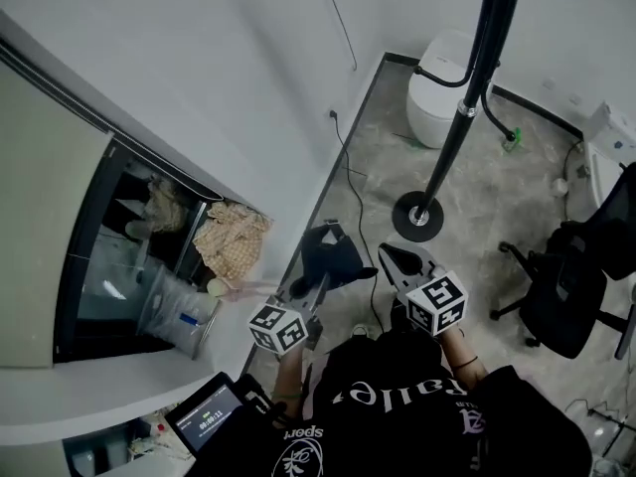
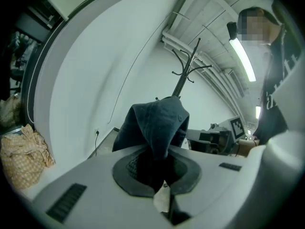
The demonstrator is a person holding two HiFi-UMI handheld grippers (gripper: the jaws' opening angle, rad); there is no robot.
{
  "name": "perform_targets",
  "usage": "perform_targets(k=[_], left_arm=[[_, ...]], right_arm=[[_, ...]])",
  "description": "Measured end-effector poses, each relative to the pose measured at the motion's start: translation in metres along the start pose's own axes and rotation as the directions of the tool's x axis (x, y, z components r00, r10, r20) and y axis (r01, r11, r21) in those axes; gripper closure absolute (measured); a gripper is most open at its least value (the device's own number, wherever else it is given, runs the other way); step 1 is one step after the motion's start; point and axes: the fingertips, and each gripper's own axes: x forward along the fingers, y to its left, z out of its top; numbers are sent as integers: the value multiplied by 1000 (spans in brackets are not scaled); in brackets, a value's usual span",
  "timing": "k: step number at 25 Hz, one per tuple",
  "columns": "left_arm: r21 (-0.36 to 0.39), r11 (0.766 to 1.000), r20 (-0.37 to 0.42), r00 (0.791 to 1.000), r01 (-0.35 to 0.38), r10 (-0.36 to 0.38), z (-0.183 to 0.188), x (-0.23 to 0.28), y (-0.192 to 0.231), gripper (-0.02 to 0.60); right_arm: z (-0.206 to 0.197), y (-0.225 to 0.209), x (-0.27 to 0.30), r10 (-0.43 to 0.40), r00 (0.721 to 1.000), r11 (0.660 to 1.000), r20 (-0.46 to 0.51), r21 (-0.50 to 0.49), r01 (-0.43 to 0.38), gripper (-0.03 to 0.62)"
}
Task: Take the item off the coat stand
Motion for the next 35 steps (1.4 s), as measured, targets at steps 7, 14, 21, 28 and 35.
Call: perform_targets(k=[7, 14, 21, 28, 35], left_arm=[[43, 993, -53, 993, 105, -103, -23, -49, -2, 568], [35, 983, -45, 983, 182, -180, -35, -70, -26, 568], [29, 981, -25, 982, 190, -189, -42, -88, -43, 568], [21, 985, -15, 986, 169, -169, -60, -93, -88, 568], [8, 981, -41, 980, 193, -193, -96, -96, -161, 568]], right_arm=[[-33, 54, -29, -131, 991, 991, 21, 38, 131, 577], [-40, 79, -65, -215, 976, 976, 28, 46, 214, 577], [-47, 96, -82, -222, 975, 974, 11, 37, 222, 577], [-60, 109, -139, -192, 981, 981, 10, 41, 191, 576], [-75, 105, -217, -213, 977, 977, 31, 29, 212, 576]])
